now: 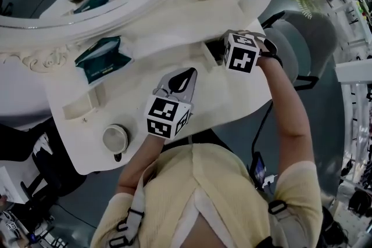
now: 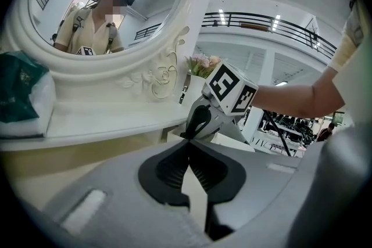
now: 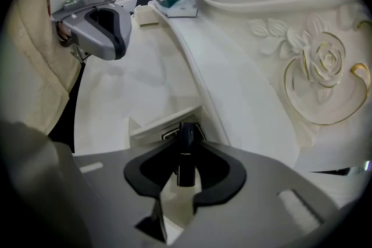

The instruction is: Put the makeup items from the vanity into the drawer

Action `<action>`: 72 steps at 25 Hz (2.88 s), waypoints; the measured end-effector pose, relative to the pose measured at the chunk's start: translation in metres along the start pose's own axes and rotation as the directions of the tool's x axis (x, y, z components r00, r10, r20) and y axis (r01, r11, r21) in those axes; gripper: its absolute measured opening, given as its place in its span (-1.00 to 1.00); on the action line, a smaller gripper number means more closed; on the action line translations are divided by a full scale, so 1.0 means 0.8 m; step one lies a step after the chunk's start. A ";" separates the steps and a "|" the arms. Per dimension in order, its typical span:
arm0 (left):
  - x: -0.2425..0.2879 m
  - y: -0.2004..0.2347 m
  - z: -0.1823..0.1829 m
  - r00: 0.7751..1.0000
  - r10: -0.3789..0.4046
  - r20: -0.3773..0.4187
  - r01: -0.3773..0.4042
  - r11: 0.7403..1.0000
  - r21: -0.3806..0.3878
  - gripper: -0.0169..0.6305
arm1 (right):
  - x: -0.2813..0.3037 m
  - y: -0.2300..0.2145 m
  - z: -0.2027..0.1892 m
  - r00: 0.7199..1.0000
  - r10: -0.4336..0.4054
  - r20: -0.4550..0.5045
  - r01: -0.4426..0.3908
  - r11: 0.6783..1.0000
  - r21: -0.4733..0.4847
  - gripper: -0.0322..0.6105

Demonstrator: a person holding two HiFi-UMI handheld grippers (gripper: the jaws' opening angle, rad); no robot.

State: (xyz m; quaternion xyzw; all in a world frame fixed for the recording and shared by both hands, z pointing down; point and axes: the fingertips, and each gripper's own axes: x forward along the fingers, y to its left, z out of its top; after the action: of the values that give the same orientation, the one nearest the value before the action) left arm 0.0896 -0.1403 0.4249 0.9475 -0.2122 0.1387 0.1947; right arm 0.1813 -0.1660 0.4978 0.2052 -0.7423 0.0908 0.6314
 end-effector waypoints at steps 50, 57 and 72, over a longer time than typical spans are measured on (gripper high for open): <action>-0.099 0.046 0.021 0.970 0.229 0.086 -0.226 0.973 -0.052 -0.95 | -0.142 0.060 0.059 0.728 -0.383 0.569 0.002 0.830 0.557 -0.77; -0.109 0.044 0.020 0.966 0.242 0.094 -0.238 0.970 -0.050 -0.95 | -0.138 0.078 0.061 0.698 -0.396 0.596 -0.075 0.788 0.611 -0.79; -0.120 0.041 -0.002 0.967 0.244 0.070 -0.240 0.969 -0.061 -0.95 | -0.145 0.098 0.060 0.621 -0.460 0.635 -0.159 0.719 0.677 -0.89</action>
State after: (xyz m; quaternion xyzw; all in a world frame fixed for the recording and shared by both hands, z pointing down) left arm -0.0088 -0.1334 0.4034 0.9138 -0.3370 0.1192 0.1928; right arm 0.1188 -0.0923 0.3858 0.5051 -0.8283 0.1994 0.1378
